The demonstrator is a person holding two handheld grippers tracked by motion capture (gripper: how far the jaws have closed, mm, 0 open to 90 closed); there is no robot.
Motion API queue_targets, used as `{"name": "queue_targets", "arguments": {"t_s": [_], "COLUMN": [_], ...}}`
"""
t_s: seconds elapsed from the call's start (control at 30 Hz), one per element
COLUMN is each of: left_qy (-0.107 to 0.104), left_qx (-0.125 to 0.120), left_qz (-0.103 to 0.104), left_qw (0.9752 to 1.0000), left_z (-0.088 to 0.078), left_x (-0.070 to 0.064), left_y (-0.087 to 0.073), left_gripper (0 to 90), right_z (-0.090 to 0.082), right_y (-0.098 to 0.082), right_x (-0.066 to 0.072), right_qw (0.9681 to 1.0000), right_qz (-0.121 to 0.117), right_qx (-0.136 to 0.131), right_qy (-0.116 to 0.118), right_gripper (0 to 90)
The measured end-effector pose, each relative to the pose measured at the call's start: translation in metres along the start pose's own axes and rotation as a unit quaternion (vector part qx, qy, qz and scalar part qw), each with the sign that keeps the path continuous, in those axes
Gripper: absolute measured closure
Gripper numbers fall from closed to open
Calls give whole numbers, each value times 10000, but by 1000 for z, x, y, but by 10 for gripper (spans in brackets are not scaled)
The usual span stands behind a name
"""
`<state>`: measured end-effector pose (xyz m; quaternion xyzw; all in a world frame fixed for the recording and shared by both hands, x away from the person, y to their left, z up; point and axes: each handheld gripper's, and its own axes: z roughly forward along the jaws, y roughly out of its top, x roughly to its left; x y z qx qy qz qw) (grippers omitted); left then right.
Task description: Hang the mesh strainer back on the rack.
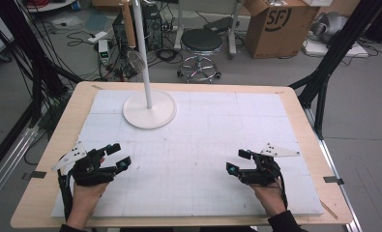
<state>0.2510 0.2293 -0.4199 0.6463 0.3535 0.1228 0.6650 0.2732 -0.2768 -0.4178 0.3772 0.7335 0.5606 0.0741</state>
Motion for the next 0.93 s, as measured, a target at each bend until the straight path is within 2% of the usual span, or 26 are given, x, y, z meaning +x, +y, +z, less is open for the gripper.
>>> {"name": "queue_targets", "arguments": {"t_s": [0.17, 0.23, 0.37, 0.93], "left_qy": [44, 86, 18, 60], "left_qx": [145, 232, 334, 466], "left_qz": [-79, -60, 134, 170], "left_qw": [9999, 9997, 9994, 9988], "left_z": [5, 7, 12, 16], "left_x": [-8, -13, -25, -24], "left_y": [-11, -14, -16, -20], "left_gripper": [242, 242, 242, 243], "right_z": [3, 4, 4, 1], "right_y": [-1, -2, -5, -8], "right_x": [2, 3, 4, 3], "right_qw": [9999, 9996, 9994, 9997], "right_qz": [-106, -222, -236, -181], "right_qx": [76, 136, 204, 144], "right_qy": [-64, -120, -117, -120], "right_gripper": [148, 144, 141, 141]}}
